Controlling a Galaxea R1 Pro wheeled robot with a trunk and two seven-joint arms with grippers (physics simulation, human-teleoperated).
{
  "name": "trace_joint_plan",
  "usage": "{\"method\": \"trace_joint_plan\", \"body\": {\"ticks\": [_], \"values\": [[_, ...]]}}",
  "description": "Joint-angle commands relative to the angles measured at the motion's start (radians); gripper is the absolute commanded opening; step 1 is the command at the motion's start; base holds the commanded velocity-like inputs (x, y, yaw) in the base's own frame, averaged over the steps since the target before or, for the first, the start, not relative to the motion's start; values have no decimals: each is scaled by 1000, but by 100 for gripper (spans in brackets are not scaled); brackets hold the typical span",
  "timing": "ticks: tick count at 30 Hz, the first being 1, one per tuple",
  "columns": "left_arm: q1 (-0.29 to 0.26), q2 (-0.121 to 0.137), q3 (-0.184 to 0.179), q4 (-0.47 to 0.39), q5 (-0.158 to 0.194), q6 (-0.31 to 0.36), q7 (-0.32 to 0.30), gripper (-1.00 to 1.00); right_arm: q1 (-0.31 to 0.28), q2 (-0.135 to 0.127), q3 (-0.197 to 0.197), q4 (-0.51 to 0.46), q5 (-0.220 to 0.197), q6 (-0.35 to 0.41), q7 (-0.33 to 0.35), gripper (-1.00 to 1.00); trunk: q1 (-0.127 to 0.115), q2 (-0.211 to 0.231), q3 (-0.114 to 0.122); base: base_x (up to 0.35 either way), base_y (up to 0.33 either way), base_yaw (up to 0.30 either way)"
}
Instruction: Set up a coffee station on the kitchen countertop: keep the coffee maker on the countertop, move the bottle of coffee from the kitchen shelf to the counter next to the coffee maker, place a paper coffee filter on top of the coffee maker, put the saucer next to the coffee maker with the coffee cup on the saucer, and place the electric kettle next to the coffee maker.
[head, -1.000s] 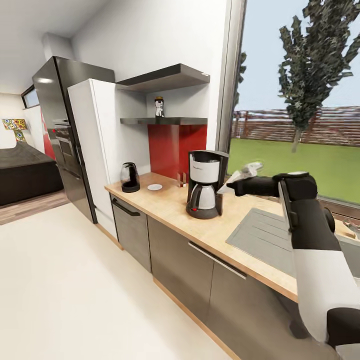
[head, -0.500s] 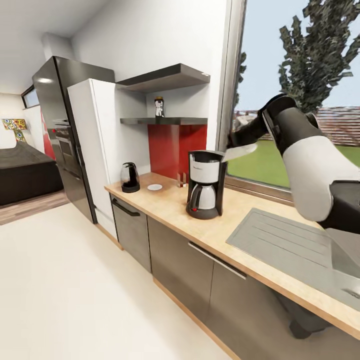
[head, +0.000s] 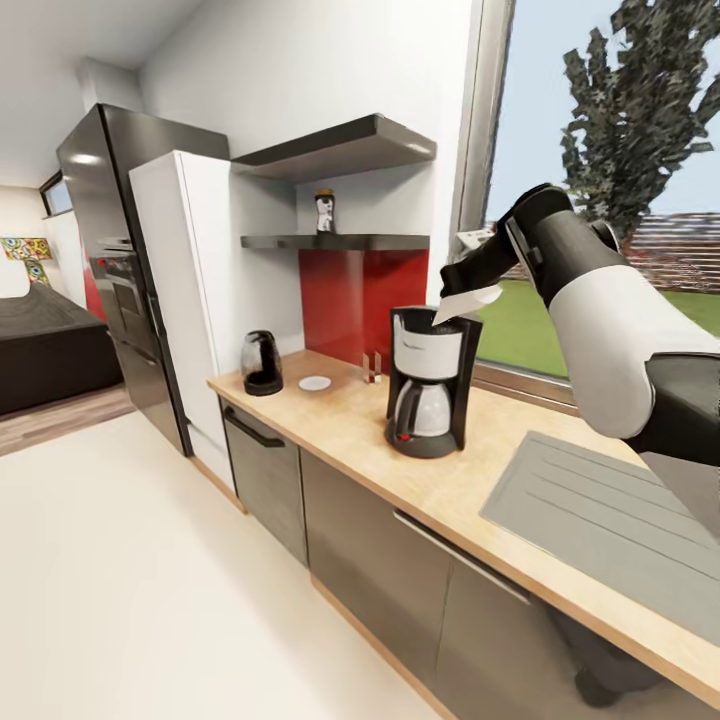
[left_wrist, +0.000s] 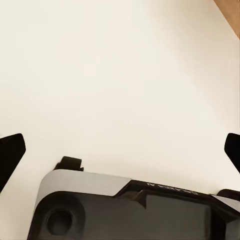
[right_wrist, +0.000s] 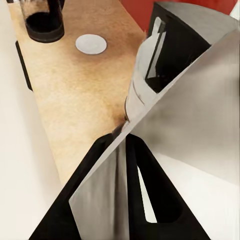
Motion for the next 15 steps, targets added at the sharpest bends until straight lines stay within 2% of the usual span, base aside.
{"method": "trace_joint_plan", "body": {"ticks": [1,13,15], "values": [[0,0,2,-1,5,-1,0,100,-1,4,-3,-3,8,4,7,-100,1,-1,-1,146,99,0],[0,0,2,-1,5,-1,0,100,1,1,0,-33,8,3,12,-100,1,-1,-1,40,26,0],[0,0,2,-1,5,-1,0,100,1,1,2,-34,9,3,12,-100,1,-1,-1,215,117,0]]}}
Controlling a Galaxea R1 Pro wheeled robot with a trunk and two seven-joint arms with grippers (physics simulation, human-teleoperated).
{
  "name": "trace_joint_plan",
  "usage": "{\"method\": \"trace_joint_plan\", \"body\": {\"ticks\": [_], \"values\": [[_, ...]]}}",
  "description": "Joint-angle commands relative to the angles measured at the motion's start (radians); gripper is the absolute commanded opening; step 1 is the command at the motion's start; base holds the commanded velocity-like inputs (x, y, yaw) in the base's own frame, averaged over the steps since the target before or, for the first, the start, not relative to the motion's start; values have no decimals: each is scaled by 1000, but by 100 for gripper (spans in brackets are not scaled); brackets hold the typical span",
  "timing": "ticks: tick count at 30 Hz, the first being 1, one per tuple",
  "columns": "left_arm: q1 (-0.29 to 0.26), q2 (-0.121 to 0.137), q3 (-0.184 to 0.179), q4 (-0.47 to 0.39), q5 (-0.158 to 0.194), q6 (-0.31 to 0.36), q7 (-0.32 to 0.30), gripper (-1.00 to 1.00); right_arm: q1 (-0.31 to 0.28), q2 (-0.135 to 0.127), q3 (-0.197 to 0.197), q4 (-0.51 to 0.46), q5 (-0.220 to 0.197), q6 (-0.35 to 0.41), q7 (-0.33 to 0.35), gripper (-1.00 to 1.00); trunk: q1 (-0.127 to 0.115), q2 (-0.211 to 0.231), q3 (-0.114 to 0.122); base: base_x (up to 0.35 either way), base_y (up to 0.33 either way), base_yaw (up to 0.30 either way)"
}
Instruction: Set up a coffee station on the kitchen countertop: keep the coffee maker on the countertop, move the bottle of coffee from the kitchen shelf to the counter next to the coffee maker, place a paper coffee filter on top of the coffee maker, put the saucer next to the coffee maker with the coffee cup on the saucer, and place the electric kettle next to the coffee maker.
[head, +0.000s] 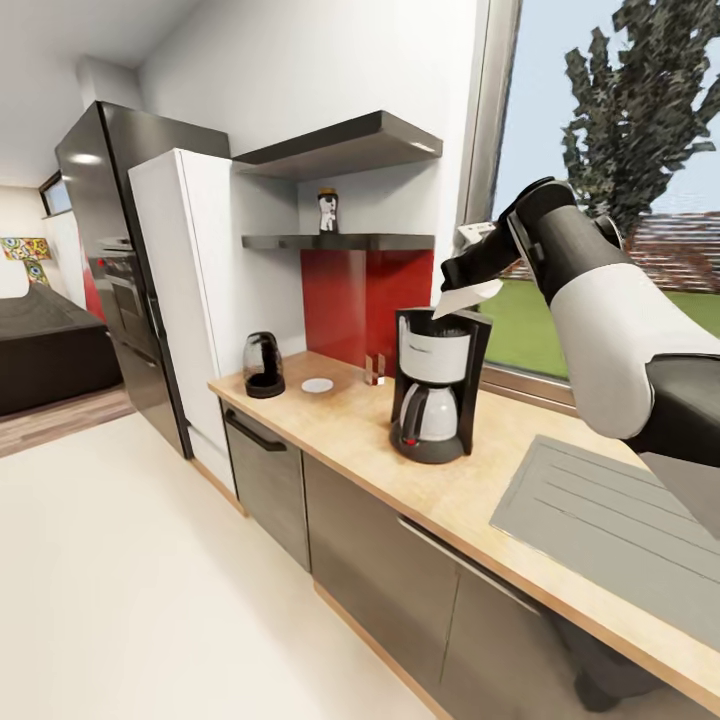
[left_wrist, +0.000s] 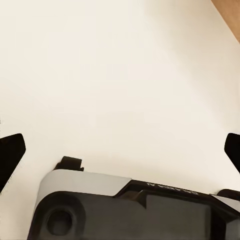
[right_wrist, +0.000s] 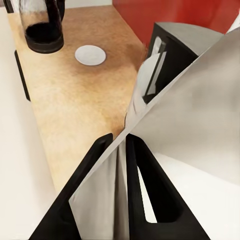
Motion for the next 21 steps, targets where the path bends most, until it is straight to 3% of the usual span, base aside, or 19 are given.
{"method": "trace_joint_plan", "body": {"ticks": [1,19,21], "values": [[0,-1,2,-2,5,-1,0,100,-1,1,-3,-1,8,4,7,-100,0,-1,-1,157,84,0],[0,1,2,-1,5,-1,-1,100,3,4,-2,5,10,4,4,-100,0,-1,-1,172,100,0],[0,1,2,-1,5,-1,-1,100,5,4,4,6,33,4,4,-100,0,-1,-1,176,15,0]]}}
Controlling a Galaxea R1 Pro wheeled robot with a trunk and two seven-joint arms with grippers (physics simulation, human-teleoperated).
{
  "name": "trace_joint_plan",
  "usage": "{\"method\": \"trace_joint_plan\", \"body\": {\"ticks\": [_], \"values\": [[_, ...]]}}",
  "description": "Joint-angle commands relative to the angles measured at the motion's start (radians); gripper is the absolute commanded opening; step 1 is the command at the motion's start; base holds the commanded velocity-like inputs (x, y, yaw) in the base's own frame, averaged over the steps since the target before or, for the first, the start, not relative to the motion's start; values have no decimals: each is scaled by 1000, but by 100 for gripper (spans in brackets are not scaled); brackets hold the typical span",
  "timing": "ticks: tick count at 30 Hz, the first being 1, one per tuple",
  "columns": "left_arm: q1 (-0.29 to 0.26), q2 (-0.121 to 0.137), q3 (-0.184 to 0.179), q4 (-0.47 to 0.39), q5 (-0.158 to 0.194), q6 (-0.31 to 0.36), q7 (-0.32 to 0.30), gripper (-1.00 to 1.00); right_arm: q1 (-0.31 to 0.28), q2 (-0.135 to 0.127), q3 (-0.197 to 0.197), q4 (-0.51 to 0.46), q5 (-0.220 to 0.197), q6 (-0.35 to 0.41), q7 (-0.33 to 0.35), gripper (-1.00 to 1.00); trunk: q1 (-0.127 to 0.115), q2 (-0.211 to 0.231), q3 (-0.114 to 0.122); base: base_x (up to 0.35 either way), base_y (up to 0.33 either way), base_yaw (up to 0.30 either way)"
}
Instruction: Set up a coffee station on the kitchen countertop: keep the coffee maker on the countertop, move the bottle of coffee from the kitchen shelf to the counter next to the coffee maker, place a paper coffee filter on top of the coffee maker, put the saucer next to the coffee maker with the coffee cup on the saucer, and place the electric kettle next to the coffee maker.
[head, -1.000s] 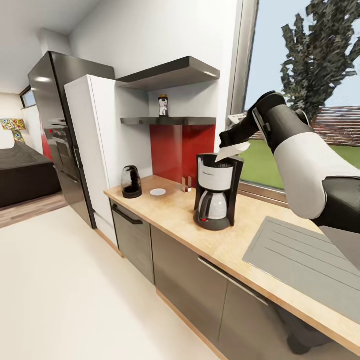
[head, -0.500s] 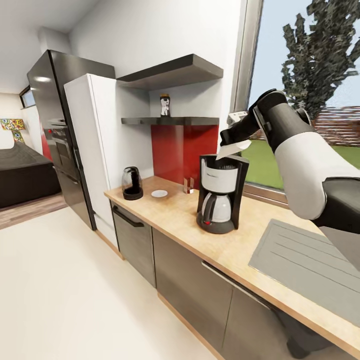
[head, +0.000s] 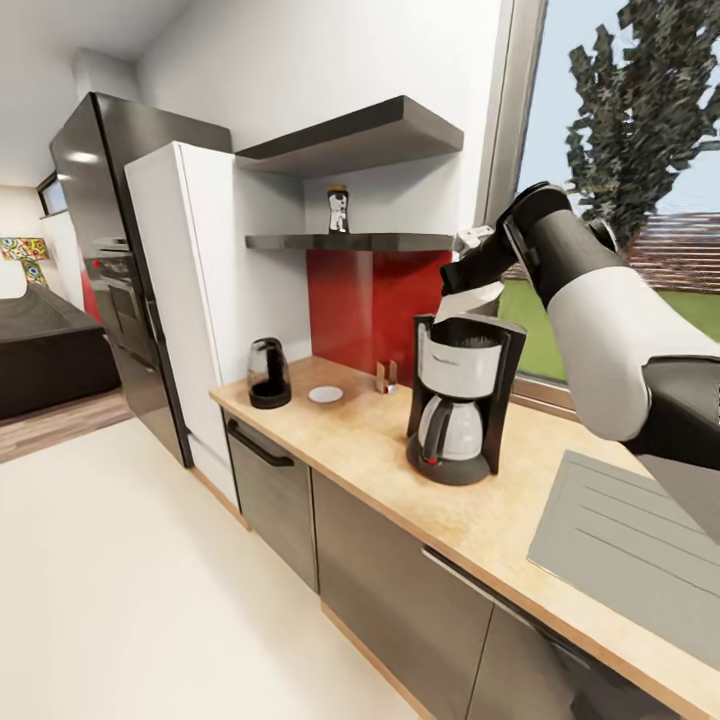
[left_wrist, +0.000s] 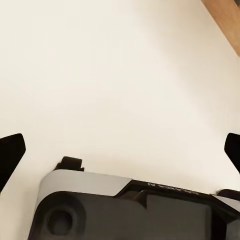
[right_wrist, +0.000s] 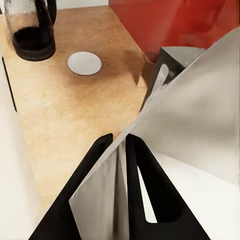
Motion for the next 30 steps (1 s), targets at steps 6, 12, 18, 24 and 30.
{"method": "trace_joint_plan", "body": {"ticks": [6,12,18,24,30], "values": [[0,-1,3,-1,4,-1,0,100,2,-2,31,0,91,4,9,-100,0,-1,-1,94,5,0],[0,-1,3,-1,4,-1,0,100,2,-8,36,0,107,4,10,-100,0,-1,-1,9,0,0],[0,-1,3,0,4,-1,0,100,3,-9,38,18,130,4,10,-100,0,-1,-1,1,0,0],[0,-1,3,0,4,-1,0,100,4,-9,38,24,166,4,10,-100,0,-1,-1,0,0,0],[0,-1,3,0,4,-1,0,100,4,-9,38,26,174,4,10,-100,0,-1,-1,12,-1,0]]}}
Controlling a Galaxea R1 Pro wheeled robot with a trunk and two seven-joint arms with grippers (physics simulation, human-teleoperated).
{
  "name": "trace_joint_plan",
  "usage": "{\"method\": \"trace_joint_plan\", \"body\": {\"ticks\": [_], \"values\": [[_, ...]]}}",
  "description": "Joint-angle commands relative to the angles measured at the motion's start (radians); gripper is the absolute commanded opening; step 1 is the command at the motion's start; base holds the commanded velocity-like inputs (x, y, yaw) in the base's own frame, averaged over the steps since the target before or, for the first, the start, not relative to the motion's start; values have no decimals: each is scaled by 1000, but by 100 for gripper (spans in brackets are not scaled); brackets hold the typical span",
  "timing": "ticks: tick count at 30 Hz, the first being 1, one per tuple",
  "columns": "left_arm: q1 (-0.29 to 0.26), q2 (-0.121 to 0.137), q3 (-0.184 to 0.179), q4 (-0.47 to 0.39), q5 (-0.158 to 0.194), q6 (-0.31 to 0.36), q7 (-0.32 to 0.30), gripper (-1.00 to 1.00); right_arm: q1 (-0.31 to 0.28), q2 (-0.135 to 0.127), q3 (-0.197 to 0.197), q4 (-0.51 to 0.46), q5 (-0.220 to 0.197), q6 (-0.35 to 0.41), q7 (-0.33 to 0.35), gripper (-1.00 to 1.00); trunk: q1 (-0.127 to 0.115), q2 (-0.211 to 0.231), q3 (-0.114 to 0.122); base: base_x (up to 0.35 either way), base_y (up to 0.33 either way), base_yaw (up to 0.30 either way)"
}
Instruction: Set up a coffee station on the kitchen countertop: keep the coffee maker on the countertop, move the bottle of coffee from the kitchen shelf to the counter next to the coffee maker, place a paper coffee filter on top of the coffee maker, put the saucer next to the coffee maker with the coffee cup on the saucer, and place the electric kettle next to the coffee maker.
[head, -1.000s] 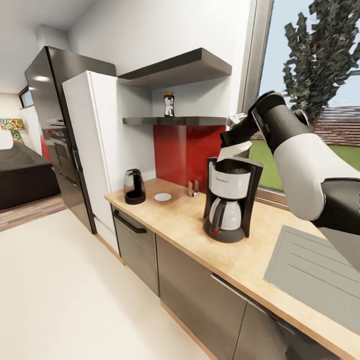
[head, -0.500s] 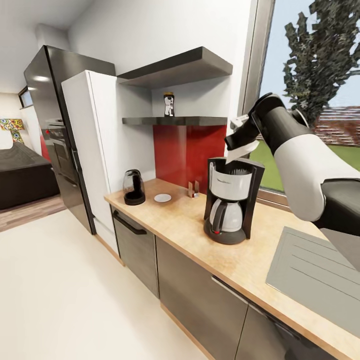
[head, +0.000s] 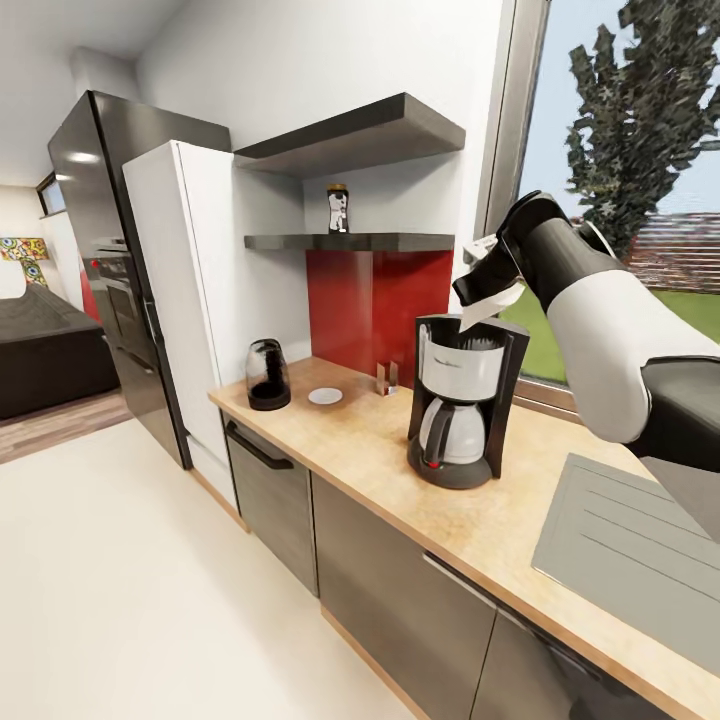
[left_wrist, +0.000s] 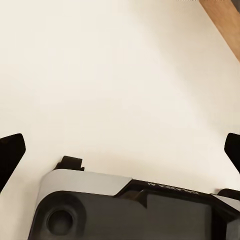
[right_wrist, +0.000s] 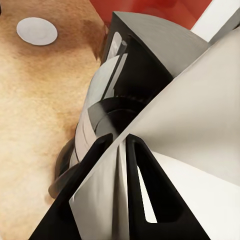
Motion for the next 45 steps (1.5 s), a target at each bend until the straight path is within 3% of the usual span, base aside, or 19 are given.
{"method": "trace_joint_plan", "body": {"ticks": [1,45], "values": [[0,-1,3,-2,4,-1,0,100,0,0,2,-1,9,3,8,-100,0,-1,-1,77,-26,0],[0,-1,3,-2,4,-1,0,100,10,0,3,65,13,2,7,-100,0,-1,-1,64,-3,0]]}}
